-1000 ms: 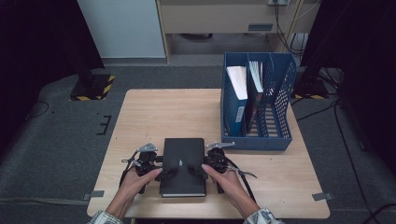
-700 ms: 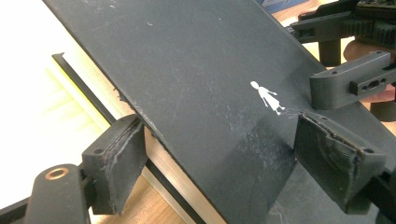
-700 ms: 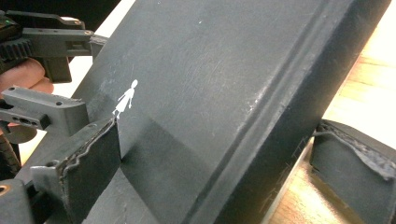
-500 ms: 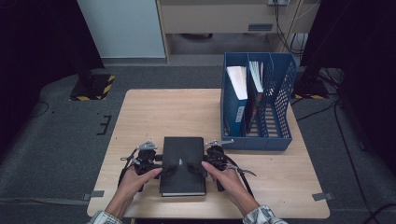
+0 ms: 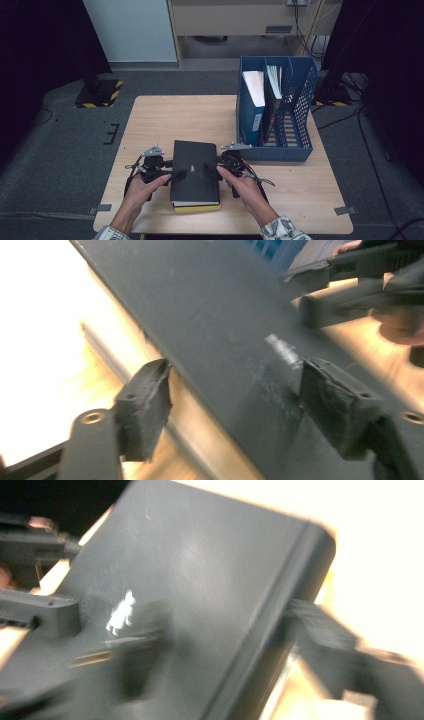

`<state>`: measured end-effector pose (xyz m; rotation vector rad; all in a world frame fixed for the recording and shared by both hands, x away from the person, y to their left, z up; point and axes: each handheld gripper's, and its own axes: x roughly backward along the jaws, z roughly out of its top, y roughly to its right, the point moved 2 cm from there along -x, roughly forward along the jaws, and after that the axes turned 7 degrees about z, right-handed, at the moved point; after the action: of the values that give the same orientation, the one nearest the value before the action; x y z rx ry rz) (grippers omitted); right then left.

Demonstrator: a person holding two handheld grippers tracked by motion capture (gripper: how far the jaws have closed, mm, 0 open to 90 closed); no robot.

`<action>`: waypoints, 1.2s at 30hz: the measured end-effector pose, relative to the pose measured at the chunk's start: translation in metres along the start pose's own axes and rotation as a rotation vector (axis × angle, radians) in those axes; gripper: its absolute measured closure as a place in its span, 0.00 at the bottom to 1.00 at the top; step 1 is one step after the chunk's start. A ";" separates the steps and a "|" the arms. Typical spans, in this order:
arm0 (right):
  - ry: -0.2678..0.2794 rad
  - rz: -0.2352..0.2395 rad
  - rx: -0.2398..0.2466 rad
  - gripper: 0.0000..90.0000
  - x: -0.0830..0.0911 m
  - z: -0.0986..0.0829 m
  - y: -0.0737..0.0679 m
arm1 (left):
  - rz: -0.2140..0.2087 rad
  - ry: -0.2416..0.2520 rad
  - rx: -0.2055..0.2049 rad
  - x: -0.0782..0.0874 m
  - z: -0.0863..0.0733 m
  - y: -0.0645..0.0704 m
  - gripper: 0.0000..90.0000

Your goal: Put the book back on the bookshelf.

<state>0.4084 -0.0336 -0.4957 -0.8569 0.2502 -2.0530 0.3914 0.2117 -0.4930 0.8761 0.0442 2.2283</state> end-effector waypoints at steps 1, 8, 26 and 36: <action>-0.022 0.133 -0.042 0.34 -0.004 0.007 -0.010 | 0.016 -0.021 -0.023 -0.003 0.001 0.003 0.40; -0.032 0.028 0.035 0.30 -0.007 0.023 -0.015 | 0.018 -0.087 -0.012 -0.013 -0.007 -0.005 0.50; -0.077 -0.079 0.013 0.10 0.012 -0.012 0.021 | 0.037 -0.083 -0.016 -0.013 -0.008 -0.003 0.50; -0.100 -0.005 -0.045 0.00 -0.003 -0.029 0.026 | 0.035 -0.088 -0.018 -0.013 -0.008 -0.003 0.49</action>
<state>0.4072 -0.0505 -0.5307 -0.9857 0.2399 -2.0092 0.3953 0.2071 -0.5076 0.9713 -0.0327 2.2166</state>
